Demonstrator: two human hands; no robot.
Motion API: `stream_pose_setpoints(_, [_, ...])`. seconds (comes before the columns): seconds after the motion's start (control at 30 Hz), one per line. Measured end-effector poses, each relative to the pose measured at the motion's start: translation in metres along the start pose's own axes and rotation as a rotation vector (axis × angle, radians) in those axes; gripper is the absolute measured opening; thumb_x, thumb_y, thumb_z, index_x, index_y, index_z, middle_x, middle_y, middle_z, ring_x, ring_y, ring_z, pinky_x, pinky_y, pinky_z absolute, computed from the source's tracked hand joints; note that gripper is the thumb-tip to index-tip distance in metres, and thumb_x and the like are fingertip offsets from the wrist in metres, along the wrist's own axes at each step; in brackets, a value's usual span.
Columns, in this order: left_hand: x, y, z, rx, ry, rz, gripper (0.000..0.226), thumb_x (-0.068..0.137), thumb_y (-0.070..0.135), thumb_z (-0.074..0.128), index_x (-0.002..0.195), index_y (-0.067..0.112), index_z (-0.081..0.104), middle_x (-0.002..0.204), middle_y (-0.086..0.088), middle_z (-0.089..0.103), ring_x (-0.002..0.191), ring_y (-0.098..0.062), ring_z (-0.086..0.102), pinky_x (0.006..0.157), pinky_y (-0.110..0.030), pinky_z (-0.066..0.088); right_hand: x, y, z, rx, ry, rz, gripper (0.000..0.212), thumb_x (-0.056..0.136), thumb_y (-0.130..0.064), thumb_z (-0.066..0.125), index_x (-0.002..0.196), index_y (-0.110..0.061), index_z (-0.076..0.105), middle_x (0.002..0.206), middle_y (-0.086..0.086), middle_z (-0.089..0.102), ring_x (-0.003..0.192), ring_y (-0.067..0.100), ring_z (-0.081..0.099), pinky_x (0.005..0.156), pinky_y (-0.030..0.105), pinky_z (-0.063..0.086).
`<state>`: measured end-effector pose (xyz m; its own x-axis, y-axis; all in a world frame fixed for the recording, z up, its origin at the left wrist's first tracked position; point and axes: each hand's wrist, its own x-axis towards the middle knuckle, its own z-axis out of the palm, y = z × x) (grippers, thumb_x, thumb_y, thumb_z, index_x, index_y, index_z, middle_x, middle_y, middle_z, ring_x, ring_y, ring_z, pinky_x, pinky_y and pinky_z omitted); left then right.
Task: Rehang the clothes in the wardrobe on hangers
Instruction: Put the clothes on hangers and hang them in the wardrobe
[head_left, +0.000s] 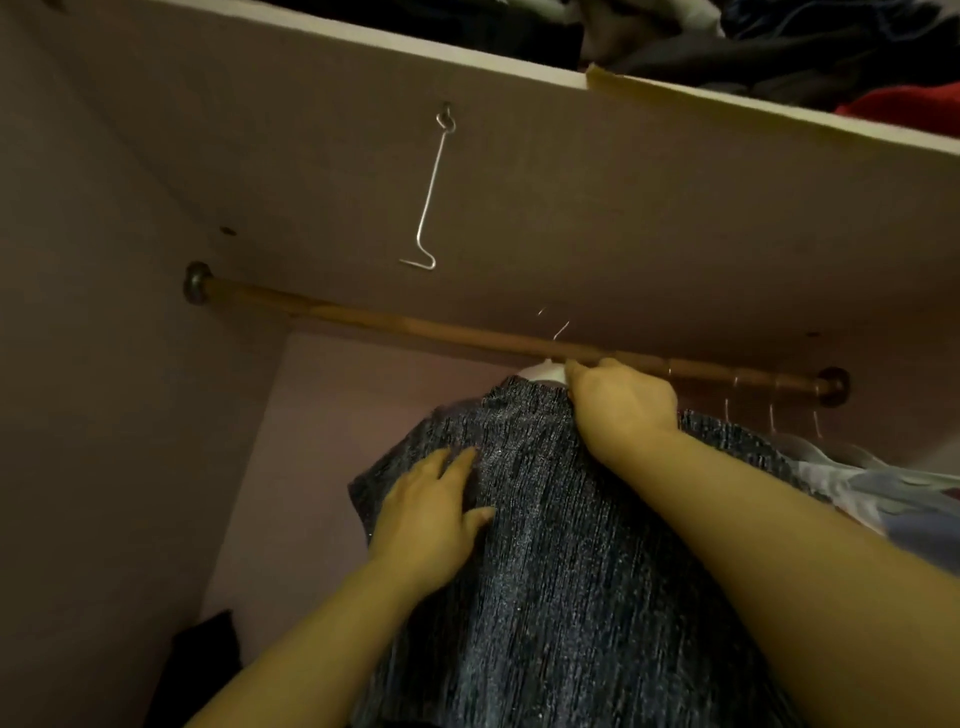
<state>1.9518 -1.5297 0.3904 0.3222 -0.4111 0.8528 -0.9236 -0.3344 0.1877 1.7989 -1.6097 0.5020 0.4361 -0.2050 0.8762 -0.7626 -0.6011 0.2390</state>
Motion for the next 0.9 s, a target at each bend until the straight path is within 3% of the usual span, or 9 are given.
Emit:
stream_pose_setpoints(0.17, [-0.012, -0.015, 0.012, 0.029, -0.025, -0.008, 0.07, 0.091, 0.047, 0.05, 0.148, 0.025, 0.015, 0.154, 0.0, 0.019, 0.139, -0.022, 0.022, 0.114, -0.037, 0.024, 0.002, -0.016, 0.025, 0.043, -0.09, 0.016, 0.043, 0.092, -0.002, 0.042, 0.132, -0.016, 0.044, 0.112, 0.008, 0.054, 0.097, 0.029, 0.059, 0.061, 0.034, 0.04])
stream_pose_setpoints(0.37, [-0.037, -0.031, 0.025, 0.054, -0.072, 0.008, 0.07, 0.09, 0.049, 0.05, 0.148, 0.025, 0.018, 0.15, 0.002, 0.026, 0.134, -0.02, 0.029, 0.111, -0.031, 0.024, -0.014, -0.039, 0.044, 0.044, -0.078, -0.023, 0.063, 0.094, -0.003, 0.041, 0.15, -0.014, 0.014, 0.125, 0.012, 0.049, 0.103, 0.029, 0.056, 0.058, 0.034, 0.036])
stream_pose_setpoints(0.47, [-0.049, -0.032, 0.025, 0.048, -0.096, 0.013, 0.069, 0.09, 0.049, 0.05, 0.147, 0.023, 0.02, 0.149, 0.002, 0.027, 0.134, -0.02, 0.03, 0.109, -0.029, 0.025, -0.021, -0.044, 0.038, 0.04, -0.112, -0.016, 0.059, 0.095, -0.008, 0.038, 0.149, -0.011, 0.014, 0.13, 0.014, 0.046, 0.113, 0.031, 0.049, 0.067, 0.035, 0.036])
stream_pose_setpoints(0.57, [-0.064, -0.03, 0.021, 0.002, -0.128, 0.007, 0.069, 0.09, 0.046, 0.052, 0.147, 0.023, 0.021, 0.147, 0.0, 0.03, 0.132, -0.021, 0.033, 0.107, -0.03, 0.028, -0.04, -0.045, 0.031, -0.015, -0.182, -0.002, 0.056, 0.095, -0.016, 0.043, 0.146, -0.008, 0.02, 0.129, 0.013, 0.045, 0.118, 0.03, 0.044, 0.086, 0.037, 0.038])
stream_pose_setpoints(0.7, [-0.085, -0.025, 0.011, -0.015, -0.164, -0.006, 0.068, 0.09, 0.043, 0.053, 0.146, 0.019, 0.024, 0.144, -0.004, 0.033, 0.129, -0.023, 0.035, 0.106, -0.032, 0.028, -0.078, -0.041, 0.025, -0.066, -0.228, -0.049, 0.06, 0.095, -0.023, 0.045, 0.148, -0.014, 0.018, 0.15, 0.014, 0.023, 0.138, 0.034, 0.02, 0.112, 0.051, 0.016])
stream_pose_setpoints(0.77, [-0.097, -0.024, 0.008, -0.025, -0.193, -0.014, 0.067, 0.09, 0.042, 0.054, 0.146, 0.017, 0.026, 0.143, -0.006, 0.035, 0.129, -0.025, 0.036, 0.106, -0.033, 0.03, -0.1, -0.04, 0.024, -0.059, -0.27, -0.078, 0.063, 0.096, -0.026, 0.046, 0.15, -0.02, 0.013, 0.155, 0.012, 0.011, 0.143, 0.035, 0.006, 0.114, 0.055, 0.006])
stream_pose_setpoints(0.9, [-0.135, -0.02, 0.011, -0.053, -0.358, -0.06, 0.068, 0.09, 0.04, 0.055, 0.146, 0.015, 0.025, 0.142, -0.009, 0.034, 0.128, -0.027, 0.036, 0.106, -0.038, 0.034, -0.165, -0.04, 0.022, -0.015, -0.437, -0.089, 0.062, 0.097, -0.029, 0.045, 0.15, -0.023, 0.012, 0.155, 0.01, 0.014, 0.141, 0.034, 0.011, 0.113, 0.055, 0.009])
